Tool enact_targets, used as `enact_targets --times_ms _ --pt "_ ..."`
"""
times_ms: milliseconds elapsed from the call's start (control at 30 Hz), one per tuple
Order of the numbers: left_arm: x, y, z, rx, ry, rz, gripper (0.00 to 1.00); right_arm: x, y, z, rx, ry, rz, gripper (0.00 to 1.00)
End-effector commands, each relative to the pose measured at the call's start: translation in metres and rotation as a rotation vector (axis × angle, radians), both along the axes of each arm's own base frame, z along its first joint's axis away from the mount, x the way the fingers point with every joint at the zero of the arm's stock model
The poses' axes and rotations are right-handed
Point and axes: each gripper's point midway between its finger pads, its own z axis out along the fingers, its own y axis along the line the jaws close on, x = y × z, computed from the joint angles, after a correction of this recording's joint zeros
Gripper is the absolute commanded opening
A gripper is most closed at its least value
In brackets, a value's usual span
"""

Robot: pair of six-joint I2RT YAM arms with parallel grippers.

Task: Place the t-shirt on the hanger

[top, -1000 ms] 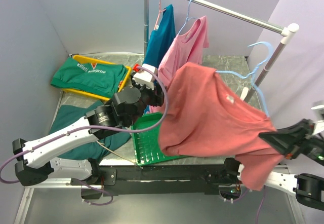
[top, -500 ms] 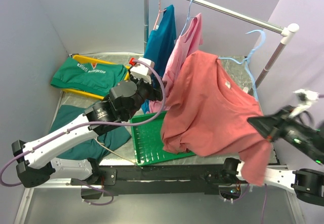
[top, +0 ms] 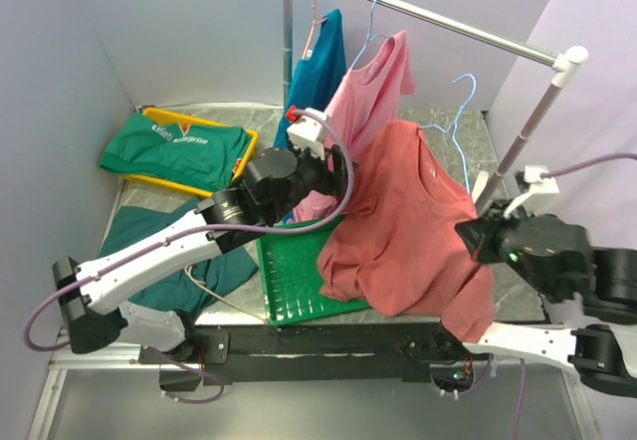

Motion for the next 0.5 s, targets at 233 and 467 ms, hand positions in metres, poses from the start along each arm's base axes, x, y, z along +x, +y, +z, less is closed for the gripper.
enact_targets --times_ms 233,467 --pt "-0.004 0.005 0.043 -0.134 -0.029 -0.012 0.7 0.075 0.025 0.063 -0.052 -0.18 -0.293 0.0" --pt "-0.006 0.015 0.042 -0.12 -0.03 0.003 0.7 0.084 0.037 0.089 -0.031 -0.228 -0.27 0.0"
